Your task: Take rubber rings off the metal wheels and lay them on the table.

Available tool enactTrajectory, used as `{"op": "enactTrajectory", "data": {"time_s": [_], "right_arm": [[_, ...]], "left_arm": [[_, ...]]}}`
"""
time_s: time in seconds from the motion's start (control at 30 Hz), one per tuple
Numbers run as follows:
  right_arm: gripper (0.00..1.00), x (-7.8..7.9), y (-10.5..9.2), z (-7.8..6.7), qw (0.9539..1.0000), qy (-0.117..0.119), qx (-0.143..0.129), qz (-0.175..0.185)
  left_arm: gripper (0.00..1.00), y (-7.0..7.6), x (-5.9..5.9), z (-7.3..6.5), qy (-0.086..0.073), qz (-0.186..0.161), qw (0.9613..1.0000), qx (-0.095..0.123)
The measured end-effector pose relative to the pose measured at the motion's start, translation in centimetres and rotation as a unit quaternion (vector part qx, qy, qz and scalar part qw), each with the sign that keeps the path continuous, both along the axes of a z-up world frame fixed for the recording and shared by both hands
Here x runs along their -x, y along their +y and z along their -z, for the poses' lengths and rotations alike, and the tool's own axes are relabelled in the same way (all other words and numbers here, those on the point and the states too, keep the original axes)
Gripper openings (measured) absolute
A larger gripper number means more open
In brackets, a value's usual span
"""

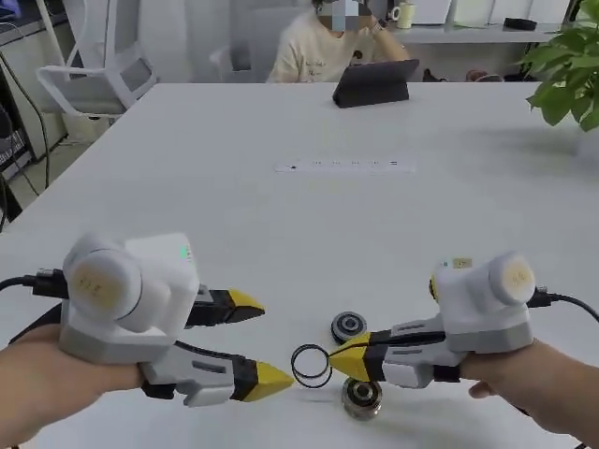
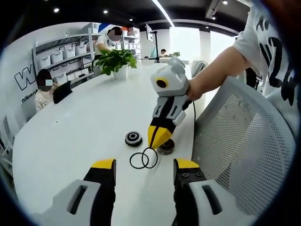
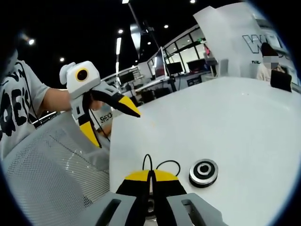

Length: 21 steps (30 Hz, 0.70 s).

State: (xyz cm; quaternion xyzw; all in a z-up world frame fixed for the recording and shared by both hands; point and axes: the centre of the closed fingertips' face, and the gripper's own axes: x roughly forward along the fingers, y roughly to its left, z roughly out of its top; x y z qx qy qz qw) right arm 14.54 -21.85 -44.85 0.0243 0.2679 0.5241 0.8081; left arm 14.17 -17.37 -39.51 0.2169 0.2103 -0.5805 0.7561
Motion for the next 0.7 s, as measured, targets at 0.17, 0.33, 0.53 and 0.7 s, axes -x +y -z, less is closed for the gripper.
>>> {"op": "enactTrajectory", "data": {"time_s": [0.17,0.33,0.53,0.7], "right_arm": [[0.00,-0.2,0.1,0.6,0.9999,0.000,0.015,-0.006],[0.00,-0.3,0.2,1.4,0.9992,-0.002,0.039,-0.011],[0.00,-0.5,-0.1,2.0,0.9974,-0.018,0.067,-0.017],[0.06,-0.7,-0.3,2.2,0.9957,-0.032,0.084,-0.019]], "left_arm": [[0.46,0.4,-0.1,-0.1,-0.001,-0.003,1.0000,-0.001],[0.46,0.7,-0.2,-0.1,-0.002,-0.007,1.0000,-0.002],[0.46,0.8,-0.2,-0.1,-0.002,-0.008,1.0000,-0.003],[0.46,0.9,-0.3,0.0,-0.001,-0.009,0.9999,-0.006]]}}
